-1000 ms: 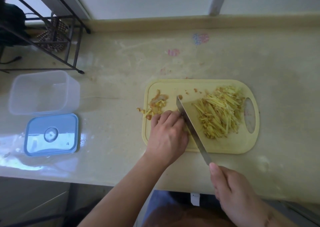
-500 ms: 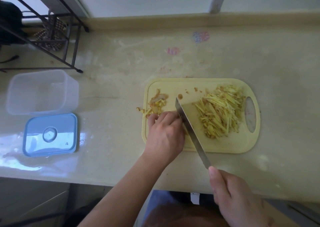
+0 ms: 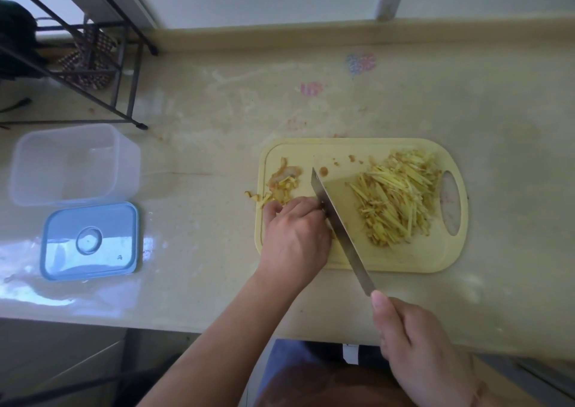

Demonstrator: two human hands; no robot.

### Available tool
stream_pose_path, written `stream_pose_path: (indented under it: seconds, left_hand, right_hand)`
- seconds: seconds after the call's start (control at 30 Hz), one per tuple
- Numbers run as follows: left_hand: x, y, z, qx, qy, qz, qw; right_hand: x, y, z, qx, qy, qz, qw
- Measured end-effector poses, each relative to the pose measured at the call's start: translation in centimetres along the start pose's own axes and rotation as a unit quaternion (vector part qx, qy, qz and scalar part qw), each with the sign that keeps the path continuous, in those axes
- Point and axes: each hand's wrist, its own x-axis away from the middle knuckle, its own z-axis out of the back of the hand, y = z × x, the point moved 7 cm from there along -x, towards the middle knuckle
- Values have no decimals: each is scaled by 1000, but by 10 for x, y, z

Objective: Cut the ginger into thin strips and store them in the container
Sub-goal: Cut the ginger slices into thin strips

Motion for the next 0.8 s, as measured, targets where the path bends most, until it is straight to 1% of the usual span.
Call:
stream_pose_path:
  seconds: [0.13,0.33,0.57,0.8]
  left_hand:
    - [1,2,0,-9,10,1,1000]
    - [2,-1,-8,-39,-21,7,999]
    - [0,6,-3,-79,-11,26,996]
    - [0,2,1,-30,5,31,999]
  right_hand:
    - [0,2,-8,6,5,0,1000]
    - [-9,-6,-9,-7,12,19,1000]
    - [-1,-2,-12,-9,2,7,1000]
    - [-13,-13,-12,-12,6,22,1000]
